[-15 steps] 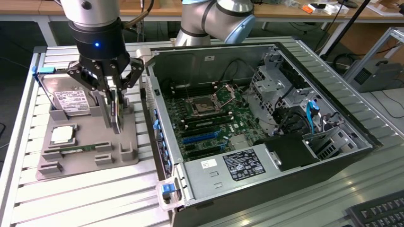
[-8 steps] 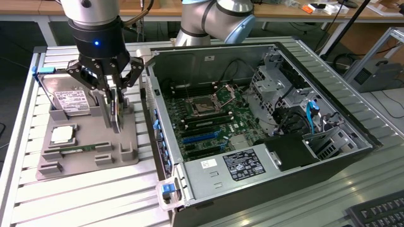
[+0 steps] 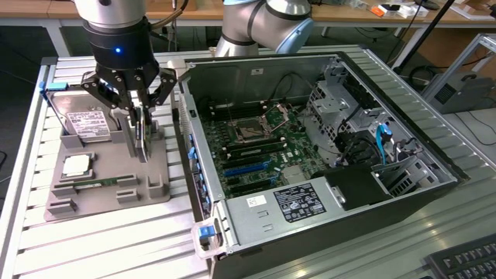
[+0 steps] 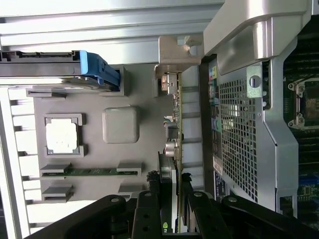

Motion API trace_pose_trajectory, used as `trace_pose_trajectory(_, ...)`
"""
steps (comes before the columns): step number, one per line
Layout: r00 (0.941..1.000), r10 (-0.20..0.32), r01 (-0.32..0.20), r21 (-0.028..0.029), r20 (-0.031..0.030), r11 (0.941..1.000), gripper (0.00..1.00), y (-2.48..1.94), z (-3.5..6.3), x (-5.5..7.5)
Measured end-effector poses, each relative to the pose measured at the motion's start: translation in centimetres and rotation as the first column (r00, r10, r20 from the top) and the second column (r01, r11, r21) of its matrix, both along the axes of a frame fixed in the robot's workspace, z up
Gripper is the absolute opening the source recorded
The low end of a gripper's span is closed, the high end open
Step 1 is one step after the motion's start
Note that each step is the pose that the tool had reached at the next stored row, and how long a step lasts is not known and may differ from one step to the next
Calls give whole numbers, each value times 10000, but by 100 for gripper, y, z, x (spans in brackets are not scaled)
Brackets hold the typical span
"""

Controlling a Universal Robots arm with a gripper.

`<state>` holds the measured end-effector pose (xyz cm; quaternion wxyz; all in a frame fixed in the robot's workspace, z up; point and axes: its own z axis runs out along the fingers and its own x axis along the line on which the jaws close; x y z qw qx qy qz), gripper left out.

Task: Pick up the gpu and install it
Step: 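Pick up the gpu and move the gpu toward the slot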

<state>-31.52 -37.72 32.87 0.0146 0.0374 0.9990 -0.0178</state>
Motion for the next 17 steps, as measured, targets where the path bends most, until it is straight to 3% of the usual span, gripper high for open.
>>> trace_pose_trajectory(9, 10000, 0, 0, -1, -1, 10000, 27, 0, 120, 0)
trace_pose_trajectory(17, 10000, 0, 0, -1, -1, 10000, 27, 0, 136, 0)
